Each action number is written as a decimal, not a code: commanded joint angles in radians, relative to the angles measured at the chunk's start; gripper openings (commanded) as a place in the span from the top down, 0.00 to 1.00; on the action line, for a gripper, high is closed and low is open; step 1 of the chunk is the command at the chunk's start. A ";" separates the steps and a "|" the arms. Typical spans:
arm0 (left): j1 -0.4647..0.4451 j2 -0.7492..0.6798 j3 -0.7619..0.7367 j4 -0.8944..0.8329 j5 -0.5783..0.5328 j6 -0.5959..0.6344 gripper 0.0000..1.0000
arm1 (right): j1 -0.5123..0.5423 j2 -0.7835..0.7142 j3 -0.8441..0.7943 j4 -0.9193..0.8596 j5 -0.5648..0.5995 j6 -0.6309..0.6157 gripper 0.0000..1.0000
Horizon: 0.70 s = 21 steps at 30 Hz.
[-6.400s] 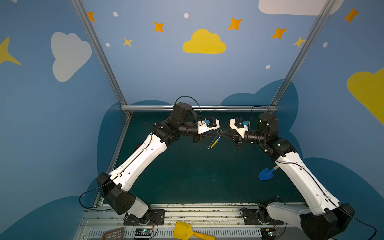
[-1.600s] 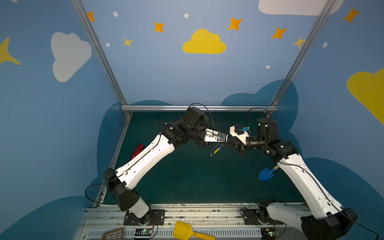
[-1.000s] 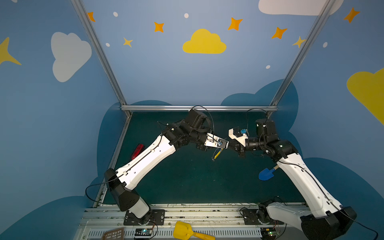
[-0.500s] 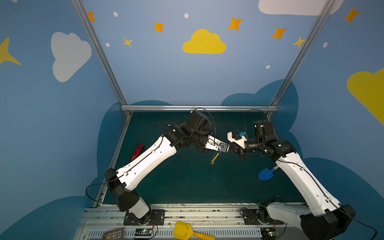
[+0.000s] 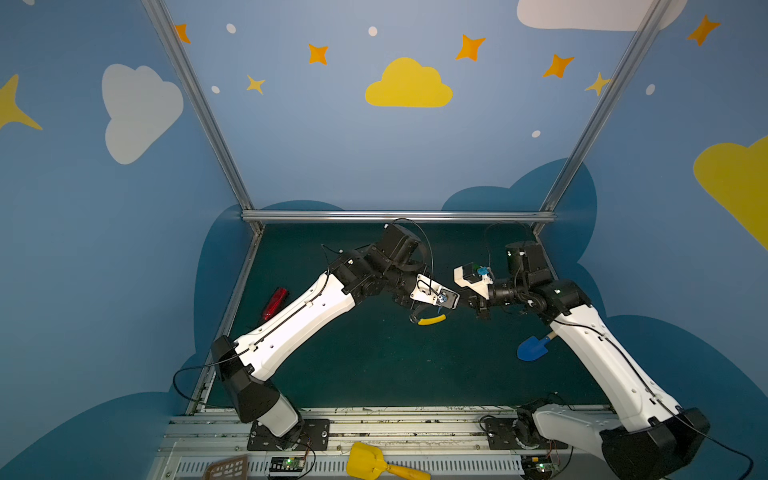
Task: Put the keys on the keyring
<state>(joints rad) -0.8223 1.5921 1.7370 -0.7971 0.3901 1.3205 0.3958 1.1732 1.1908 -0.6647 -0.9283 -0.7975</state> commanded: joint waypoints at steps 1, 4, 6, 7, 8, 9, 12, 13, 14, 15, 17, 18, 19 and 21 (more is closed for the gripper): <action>-0.002 0.021 0.012 -0.017 0.001 -0.008 0.70 | 0.005 -0.011 -0.011 0.027 -0.029 0.006 1.00; -0.003 0.026 0.012 -0.019 0.004 -0.017 0.73 | 0.002 -0.013 -0.011 0.038 -0.036 0.013 1.00; -0.003 0.028 0.010 -0.019 0.005 -0.021 0.76 | 0.003 -0.013 -0.012 0.049 -0.042 0.017 1.00; -0.003 0.027 0.010 -0.018 0.004 -0.023 0.78 | 0.003 -0.012 -0.013 0.053 -0.045 0.018 1.00; -0.003 0.031 0.010 -0.017 0.004 -0.025 0.82 | 0.003 -0.011 -0.013 0.057 -0.045 0.020 1.00; -0.003 0.032 0.012 -0.015 0.006 -0.030 0.86 | 0.003 -0.009 -0.013 0.055 -0.048 0.020 1.00; -0.003 0.042 0.030 -0.023 0.008 -0.047 0.97 | 0.003 -0.006 -0.017 0.057 -0.048 0.020 1.00; -0.003 0.044 0.037 -0.024 0.010 -0.055 0.97 | 0.003 -0.006 -0.019 0.057 -0.046 0.021 1.00; -0.003 0.045 0.040 -0.024 0.012 -0.060 0.97 | 0.003 -0.007 -0.022 0.060 -0.039 0.022 1.00; -0.002 0.045 0.042 -0.022 0.015 -0.062 0.97 | 0.002 -0.008 -0.025 0.064 -0.034 0.024 1.00; -0.001 0.039 0.041 -0.014 0.020 -0.070 0.97 | 0.000 -0.012 -0.029 0.069 -0.025 0.021 1.00; 0.001 0.036 0.039 -0.006 0.026 -0.078 0.97 | -0.001 -0.015 -0.035 0.074 -0.015 0.024 1.00; 0.003 0.031 0.038 0.000 0.032 -0.086 0.97 | -0.004 -0.018 -0.038 0.078 -0.008 0.024 1.00; 0.014 0.015 0.030 0.024 0.064 -0.118 0.97 | -0.011 -0.029 -0.057 0.100 0.014 0.033 1.00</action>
<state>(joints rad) -0.8200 1.6310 1.7489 -0.8173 0.3992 1.2549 0.3927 1.1667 1.1606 -0.5846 -0.9321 -0.7826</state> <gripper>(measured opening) 0.047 0.054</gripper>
